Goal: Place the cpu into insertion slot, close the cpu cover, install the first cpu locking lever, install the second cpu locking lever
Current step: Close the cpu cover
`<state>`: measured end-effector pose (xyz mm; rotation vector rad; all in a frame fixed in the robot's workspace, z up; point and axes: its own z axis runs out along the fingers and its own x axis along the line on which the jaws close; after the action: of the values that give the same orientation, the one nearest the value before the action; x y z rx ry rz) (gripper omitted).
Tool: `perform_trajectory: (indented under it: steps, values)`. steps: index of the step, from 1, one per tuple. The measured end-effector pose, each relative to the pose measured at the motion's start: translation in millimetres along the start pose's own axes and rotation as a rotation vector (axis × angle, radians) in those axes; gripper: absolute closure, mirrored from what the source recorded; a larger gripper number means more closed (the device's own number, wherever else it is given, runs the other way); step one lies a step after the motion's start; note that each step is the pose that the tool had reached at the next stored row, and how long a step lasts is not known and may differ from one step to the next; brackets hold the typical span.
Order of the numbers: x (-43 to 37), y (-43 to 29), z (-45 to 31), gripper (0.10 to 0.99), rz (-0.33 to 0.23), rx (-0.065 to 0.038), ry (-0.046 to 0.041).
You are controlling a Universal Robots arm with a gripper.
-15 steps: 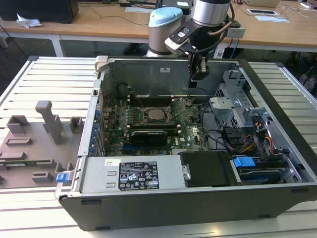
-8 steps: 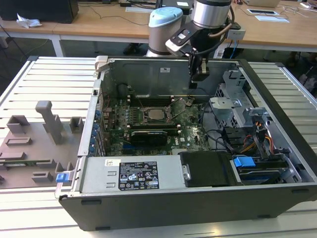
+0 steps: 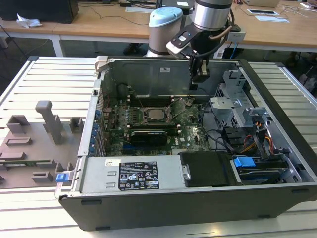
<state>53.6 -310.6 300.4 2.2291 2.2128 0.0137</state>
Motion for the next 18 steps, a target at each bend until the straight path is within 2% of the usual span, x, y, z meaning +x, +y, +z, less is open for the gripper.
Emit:
perform_trajectory:
  steps: [10,13,18]
  values:
    - [-0.1,0.1,17.9,0.98,0.0,0.001,-0.0001]
    - [-0.1,0.2,21.3,0.98,0.0,0.001,-0.0001]
    - [-0.1,2.6,30.3,0.98,0.0,0.004,-0.0001]
